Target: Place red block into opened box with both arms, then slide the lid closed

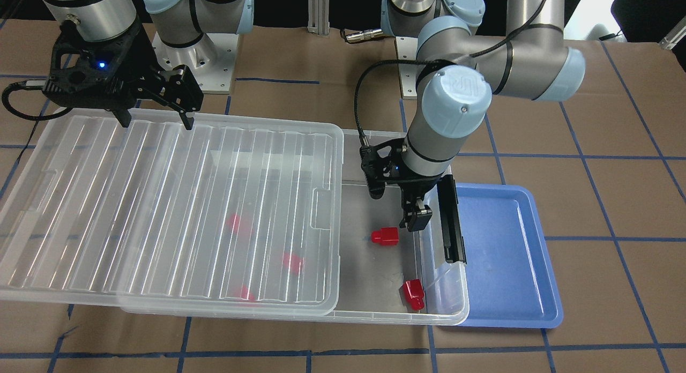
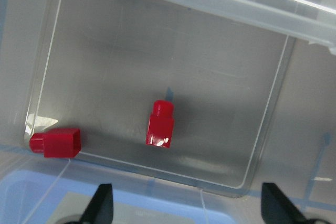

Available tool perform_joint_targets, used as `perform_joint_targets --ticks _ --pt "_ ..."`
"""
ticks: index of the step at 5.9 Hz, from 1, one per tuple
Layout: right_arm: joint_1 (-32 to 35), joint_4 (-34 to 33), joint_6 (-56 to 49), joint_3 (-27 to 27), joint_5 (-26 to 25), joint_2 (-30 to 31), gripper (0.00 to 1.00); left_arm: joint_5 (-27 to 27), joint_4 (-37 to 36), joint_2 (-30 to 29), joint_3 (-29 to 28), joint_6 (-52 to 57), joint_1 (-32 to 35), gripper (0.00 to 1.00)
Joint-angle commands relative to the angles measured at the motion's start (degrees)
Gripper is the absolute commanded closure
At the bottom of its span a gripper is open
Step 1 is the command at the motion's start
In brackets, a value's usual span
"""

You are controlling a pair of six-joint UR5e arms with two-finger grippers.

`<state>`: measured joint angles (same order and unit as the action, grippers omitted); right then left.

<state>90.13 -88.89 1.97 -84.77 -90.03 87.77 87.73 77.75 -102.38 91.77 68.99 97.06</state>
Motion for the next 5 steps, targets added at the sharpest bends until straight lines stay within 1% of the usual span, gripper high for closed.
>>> perform_joint_targets --ticks 1,2,3,4,5 --pt "-5.7 -0.8 -5.1 -0.7 -1.5 -0.1 0.0 0.3 4.6 2.0 -3.6 -13.2 -0.2 0.02" --pt "-11.1 -0.8 -8.3 -0.7 -2.6 -0.7 0.0 0.3 3.9 3.6 -4.2 -23.4 -0.6 0.02" --pt "-16.2 -0.8 -12.1 -0.7 -2.7 -2.0 0.0 0.6 3.8 4.9 -4.3 -28.9 -1.0 0.02" --pt "-22.9 -0.9 -18.6 -0.7 -2.4 -4.0 0.0 2.3 4.4 6.4 -4.1 -34.4 -2.1 0.02" --pt "-28.4 -1.4 -24.8 -0.7 -2.4 -6.2 0.0 2.4 3.9 7.3 -4.6 -40.3 -3.8 0.02"
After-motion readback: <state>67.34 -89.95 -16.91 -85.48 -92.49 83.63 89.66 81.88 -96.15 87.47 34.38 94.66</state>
